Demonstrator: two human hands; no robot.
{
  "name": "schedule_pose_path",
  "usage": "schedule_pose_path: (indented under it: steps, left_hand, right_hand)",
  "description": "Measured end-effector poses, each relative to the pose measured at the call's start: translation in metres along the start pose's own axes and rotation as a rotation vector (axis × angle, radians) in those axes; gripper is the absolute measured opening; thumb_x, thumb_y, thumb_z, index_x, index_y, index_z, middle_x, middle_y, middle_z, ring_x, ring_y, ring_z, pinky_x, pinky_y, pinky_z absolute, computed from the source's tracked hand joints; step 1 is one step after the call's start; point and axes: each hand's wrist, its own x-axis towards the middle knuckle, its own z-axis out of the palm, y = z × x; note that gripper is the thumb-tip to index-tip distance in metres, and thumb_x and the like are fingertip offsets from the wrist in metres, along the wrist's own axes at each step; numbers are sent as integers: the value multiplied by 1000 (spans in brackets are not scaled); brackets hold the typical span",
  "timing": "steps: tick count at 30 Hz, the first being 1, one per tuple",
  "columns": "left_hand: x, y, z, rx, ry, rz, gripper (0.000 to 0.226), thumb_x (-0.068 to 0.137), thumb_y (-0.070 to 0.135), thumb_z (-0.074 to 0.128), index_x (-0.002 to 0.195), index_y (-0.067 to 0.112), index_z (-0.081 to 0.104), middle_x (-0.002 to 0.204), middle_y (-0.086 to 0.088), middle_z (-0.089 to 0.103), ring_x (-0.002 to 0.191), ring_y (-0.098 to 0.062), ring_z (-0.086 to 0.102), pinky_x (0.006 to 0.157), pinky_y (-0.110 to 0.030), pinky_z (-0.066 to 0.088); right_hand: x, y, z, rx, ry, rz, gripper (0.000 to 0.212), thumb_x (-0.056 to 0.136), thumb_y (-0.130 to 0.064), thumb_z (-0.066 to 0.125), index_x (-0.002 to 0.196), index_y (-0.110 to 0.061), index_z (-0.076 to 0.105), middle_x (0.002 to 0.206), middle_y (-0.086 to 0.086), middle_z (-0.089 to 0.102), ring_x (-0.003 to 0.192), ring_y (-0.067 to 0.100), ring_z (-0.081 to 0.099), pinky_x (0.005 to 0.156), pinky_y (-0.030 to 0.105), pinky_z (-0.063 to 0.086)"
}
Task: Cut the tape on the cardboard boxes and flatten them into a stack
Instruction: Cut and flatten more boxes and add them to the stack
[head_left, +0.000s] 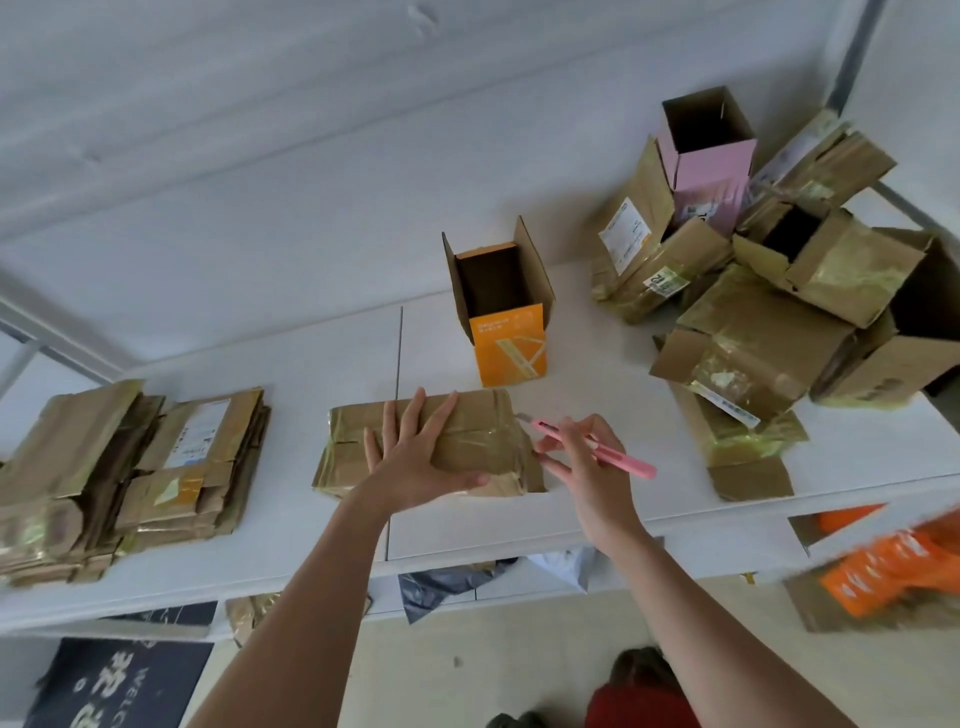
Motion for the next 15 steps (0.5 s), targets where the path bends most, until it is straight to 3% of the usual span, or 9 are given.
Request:
schedule_pose_path:
  steps: [5, 11, 15]
  left_hand:
    - [0, -1, 0, 6, 8, 8, 109, 69, 74, 67, 148, 56, -6, 160, 15, -25, 144, -20, -33, 117, -52, -18]
    - [3, -1, -1, -9, 0, 7, 110, 68, 74, 67, 149, 56, -5, 160, 15, -23, 145, -20, -32, 117, -52, -18]
    - [4, 0, -2, -3, -8, 2, 110, 68, 74, 67, 149, 56, -5, 160, 15, -24, 145, -20, -32, 117, -52, -18]
  right_hand:
    - [0, -1, -7, 3, 25, -46, 8, 96, -9, 58, 89, -8, 62, 85, 6, 75, 87, 21, 73, 85, 36, 60]
    - [1, -3, -5, 7, -21, 15, 19, 102, -7, 46, 99, -1, 64, 90, 7, 75, 93, 22, 72, 85, 30, 58]
    - [6, -1, -4, -21, -32, 5, 14, 101, -15, 51, 103, -2, 57, 91, 11, 68, 93, 16, 69, 88, 38, 59]
